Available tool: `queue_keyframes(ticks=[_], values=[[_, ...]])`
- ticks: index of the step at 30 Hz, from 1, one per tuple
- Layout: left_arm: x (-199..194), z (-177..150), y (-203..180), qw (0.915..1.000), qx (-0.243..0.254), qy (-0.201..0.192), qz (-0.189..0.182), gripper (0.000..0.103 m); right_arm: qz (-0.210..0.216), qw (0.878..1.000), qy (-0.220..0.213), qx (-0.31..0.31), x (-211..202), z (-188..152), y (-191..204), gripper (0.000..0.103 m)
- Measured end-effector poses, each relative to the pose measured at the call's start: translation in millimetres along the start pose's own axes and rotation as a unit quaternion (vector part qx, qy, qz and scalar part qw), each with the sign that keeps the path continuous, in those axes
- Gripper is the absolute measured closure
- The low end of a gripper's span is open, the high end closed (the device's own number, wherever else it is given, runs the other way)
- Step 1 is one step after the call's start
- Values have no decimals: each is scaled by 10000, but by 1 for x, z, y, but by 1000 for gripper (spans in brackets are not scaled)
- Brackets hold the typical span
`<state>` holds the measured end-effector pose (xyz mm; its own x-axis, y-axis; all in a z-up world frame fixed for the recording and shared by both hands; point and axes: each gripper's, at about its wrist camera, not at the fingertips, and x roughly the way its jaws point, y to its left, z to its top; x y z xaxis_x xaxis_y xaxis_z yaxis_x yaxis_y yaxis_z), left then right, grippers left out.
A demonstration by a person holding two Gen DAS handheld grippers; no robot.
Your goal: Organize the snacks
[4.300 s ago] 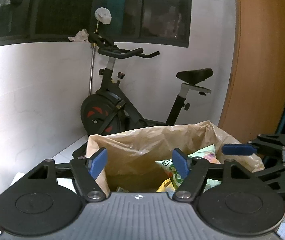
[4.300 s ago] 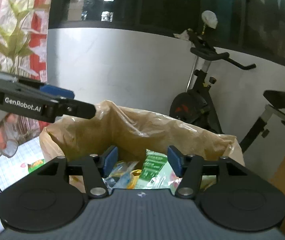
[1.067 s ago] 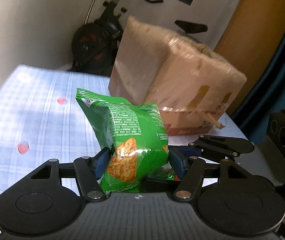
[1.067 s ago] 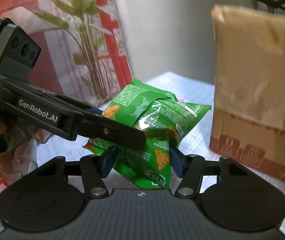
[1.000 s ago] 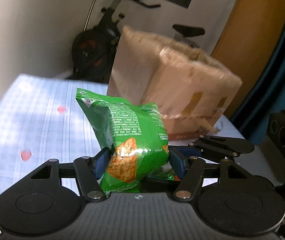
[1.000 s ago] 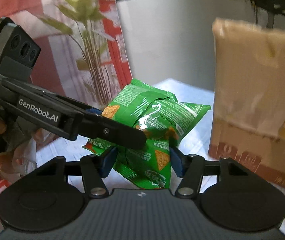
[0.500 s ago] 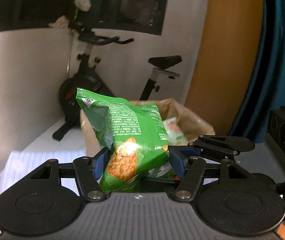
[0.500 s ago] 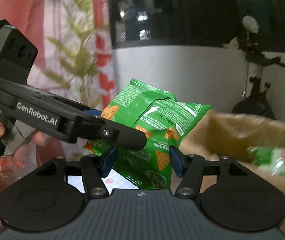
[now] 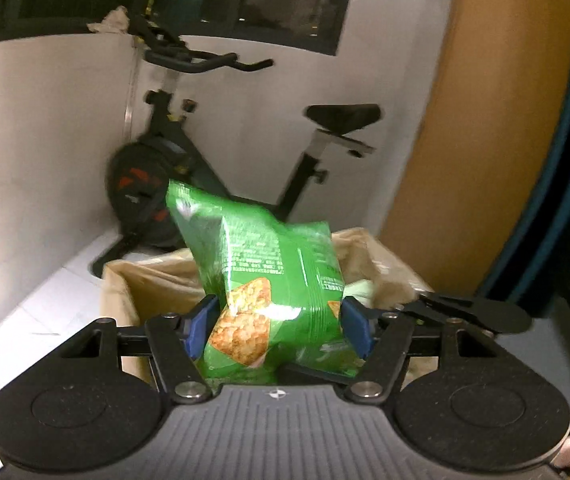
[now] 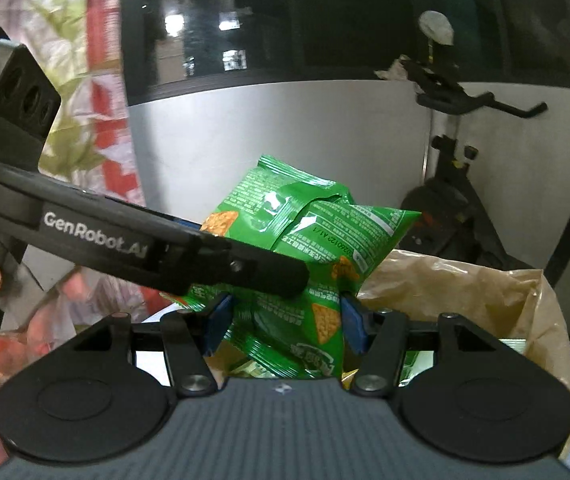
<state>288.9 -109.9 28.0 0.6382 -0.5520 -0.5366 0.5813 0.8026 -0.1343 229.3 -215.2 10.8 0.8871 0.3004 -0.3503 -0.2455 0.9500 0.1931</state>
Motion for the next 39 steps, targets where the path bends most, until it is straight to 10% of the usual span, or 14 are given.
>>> queue_keyframes(ticks=[4, 13, 26, 35, 39], values=[[2, -6, 8, 9971, 112, -41, 752, 32, -228, 9996, 89, 104, 13, -4, -7, 37], [-19, -25, 36, 9922, -188, -92, 1225, 30, -490, 9984, 263, 104, -5, -20, -15, 36], [-92, -33, -23, 9804, 603, -651, 1758, 10, -1051, 9940, -35, 299, -78, -2, 6, 0], [-139, -43, -59, 9591, 207, -1082, 2607, 9, -1298, 9900, -430, 339, -138, -1, 33, 0], [-165, -52, -63, 9633, -240, -1215, 2381, 7, -1315, 9882, -582, 519, -160, -4, 38, 0]])
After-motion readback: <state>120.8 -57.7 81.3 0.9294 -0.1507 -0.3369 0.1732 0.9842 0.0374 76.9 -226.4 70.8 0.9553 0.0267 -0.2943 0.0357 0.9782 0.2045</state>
